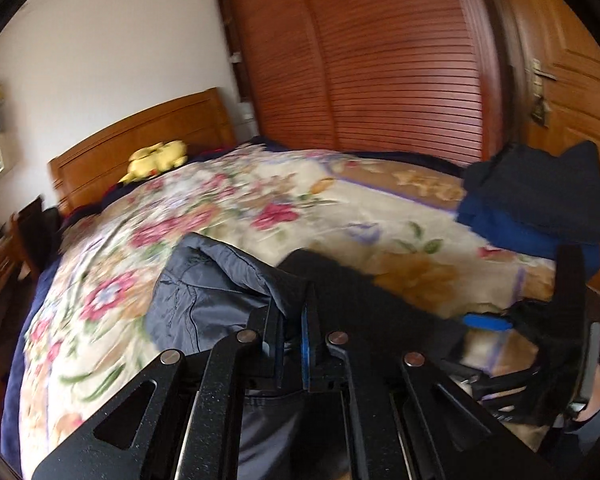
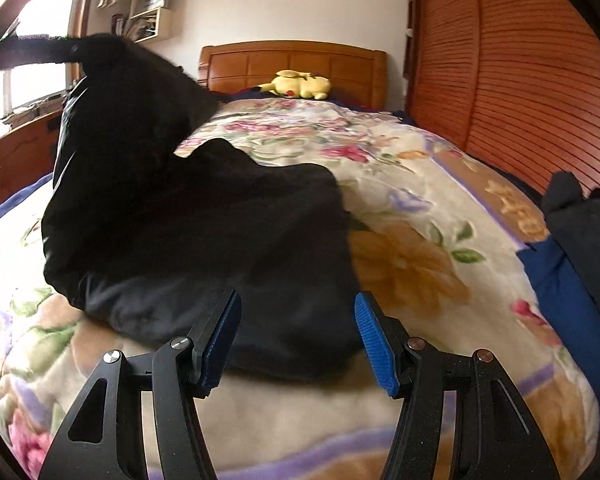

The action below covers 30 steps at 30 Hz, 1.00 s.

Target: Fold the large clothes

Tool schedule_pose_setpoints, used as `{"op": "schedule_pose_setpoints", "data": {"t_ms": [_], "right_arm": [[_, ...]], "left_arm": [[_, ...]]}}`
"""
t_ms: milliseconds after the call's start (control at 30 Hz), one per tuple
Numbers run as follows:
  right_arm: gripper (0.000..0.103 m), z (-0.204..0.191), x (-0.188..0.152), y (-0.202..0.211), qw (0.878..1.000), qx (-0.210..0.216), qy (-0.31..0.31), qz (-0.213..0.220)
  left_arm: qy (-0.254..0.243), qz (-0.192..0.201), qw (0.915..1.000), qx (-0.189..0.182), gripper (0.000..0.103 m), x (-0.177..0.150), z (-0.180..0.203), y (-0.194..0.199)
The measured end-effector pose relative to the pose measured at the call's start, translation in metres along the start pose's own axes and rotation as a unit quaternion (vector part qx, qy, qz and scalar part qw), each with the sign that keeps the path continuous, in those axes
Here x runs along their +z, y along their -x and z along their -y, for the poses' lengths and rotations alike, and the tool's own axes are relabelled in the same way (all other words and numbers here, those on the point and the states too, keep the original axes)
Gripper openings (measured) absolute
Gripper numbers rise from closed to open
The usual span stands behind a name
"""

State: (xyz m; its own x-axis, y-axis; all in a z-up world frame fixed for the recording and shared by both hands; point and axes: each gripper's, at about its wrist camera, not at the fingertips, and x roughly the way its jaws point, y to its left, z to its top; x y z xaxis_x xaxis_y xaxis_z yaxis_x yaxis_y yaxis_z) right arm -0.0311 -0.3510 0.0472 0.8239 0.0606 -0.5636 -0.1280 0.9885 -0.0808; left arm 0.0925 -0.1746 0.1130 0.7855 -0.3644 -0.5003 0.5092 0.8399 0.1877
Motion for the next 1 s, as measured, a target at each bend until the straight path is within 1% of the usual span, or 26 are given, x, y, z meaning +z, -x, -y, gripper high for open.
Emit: {"op": "schedule_pose_setpoints", "data": {"t_ms": [100,133,233,333,367,400,433,467,500,567,633,700,767,867,1000], "right_arm": [[0.061,0.008,-0.001,0.003,1.000,0.000,-0.011,0.002],[0.061,0.010,-0.002,0.004,1.000,0.000,-0.014,0.003],[0.061,0.013,-0.001,0.004,1.000,0.001,-0.023,0.005],[0.061,0.017,-0.002,0.004,0.999,0.006,-0.033,0.005],[0.061,0.017,-0.001,0.003,0.999,0.007,-0.035,0.005],[0.061,0.016,-0.001,0.002,0.999,0.007,-0.036,0.005],[0.061,0.017,-0.001,0.002,0.999,0.007,-0.036,0.005],[0.061,0.017,-0.001,0.001,0.999,0.007,-0.036,0.005],[0.061,0.017,-0.001,-0.001,0.999,0.007,-0.034,0.005],[0.061,0.016,0.000,-0.004,0.999,0.006,-0.033,0.006],[0.061,0.013,0.001,-0.003,0.999,0.007,-0.033,0.010],[0.061,0.013,0.004,-0.003,0.999,0.008,-0.035,0.018],[0.061,0.013,0.006,-0.001,0.999,0.010,-0.037,0.029],[0.061,0.012,0.008,0.003,0.998,0.015,-0.040,0.045],[0.061,0.009,0.011,0.003,0.997,0.018,-0.042,0.058]], "left_arm": [[-0.016,-0.001,0.9992,-0.036,0.006,0.010,0.031,-0.007],[-0.022,-0.009,0.9983,-0.053,0.006,0.010,0.042,-0.011],[-0.028,-0.029,0.9968,-0.069,0.007,0.006,0.058,-0.023],[-0.007,-0.056,0.9958,-0.073,0.008,-0.005,0.051,-0.034],[0.002,-0.061,0.9954,-0.074,0.013,-0.009,0.045,-0.036],[0.009,-0.058,0.9952,-0.078,0.018,-0.012,0.040,-0.033],[0.015,-0.052,0.9951,-0.083,0.021,-0.015,0.035,-0.028],[0.022,-0.044,0.9953,-0.084,0.028,-0.017,0.031,-0.022],[0.028,-0.036,0.9954,-0.084,0.038,-0.019,0.027,-0.016],[0.039,-0.021,0.9953,-0.086,0.045,-0.024,0.019,-0.003],[0.047,-0.013,0.9959,-0.077,0.052,-0.031,0.012,0.001],[0.052,-0.007,0.9969,-0.058,0.070,-0.042,0.001,0.009],[0.072,-0.005,0.9963,-0.047,0.077,-0.059,-0.013,0.013],[0.109,-0.014,0.9932,-0.037,0.079,-0.085,-0.036,0.015],[0.142,-0.027,0.9894,-0.006,0.079,-0.115,-0.060,0.014]]}}
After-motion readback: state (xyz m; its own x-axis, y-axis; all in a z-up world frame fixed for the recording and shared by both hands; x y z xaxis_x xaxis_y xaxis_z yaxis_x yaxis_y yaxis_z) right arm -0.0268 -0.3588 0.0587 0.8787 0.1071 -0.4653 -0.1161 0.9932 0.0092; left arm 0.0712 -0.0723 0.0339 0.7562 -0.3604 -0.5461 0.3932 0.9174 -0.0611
